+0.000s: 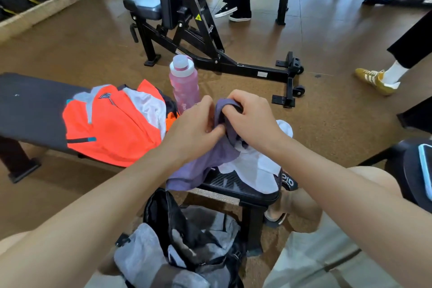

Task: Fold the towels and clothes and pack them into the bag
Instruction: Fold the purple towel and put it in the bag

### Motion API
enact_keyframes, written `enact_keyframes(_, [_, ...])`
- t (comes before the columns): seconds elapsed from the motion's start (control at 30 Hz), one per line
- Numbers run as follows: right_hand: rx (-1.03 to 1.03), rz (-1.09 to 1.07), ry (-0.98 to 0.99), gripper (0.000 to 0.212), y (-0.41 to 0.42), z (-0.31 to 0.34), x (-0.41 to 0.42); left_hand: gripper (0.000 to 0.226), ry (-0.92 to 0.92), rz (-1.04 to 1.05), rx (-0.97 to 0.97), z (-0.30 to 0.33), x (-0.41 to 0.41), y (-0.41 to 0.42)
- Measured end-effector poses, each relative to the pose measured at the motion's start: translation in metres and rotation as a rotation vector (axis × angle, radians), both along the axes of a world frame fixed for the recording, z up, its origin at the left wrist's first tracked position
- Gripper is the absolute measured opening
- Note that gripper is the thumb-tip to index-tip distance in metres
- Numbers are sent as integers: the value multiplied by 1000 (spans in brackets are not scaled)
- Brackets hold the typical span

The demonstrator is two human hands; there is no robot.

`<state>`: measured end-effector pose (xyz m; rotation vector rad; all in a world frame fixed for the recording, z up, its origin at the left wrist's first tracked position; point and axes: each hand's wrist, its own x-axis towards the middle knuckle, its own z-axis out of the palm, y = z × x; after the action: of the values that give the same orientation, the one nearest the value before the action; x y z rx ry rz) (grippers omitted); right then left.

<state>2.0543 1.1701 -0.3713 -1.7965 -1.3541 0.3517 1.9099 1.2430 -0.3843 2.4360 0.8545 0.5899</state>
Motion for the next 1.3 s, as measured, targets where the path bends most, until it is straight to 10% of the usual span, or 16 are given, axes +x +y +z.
enact_keyframes(0.43, [-14,-91,-358,14,-10,13,46,18,208,300,374,34,-29,39])
enact_keyframes(0.7, [100,-136,-74,18,5,53,28,18,25,36,117,39,-14,9])
enact_keyframes(1.13, [139,-122,-273,12,10,48,35,6,-337,228,116,70,-10,7])
enact_keyframes(1.3, [64,-249,-176,8,8,48,49,5,-89,275,124,68,-22,26])
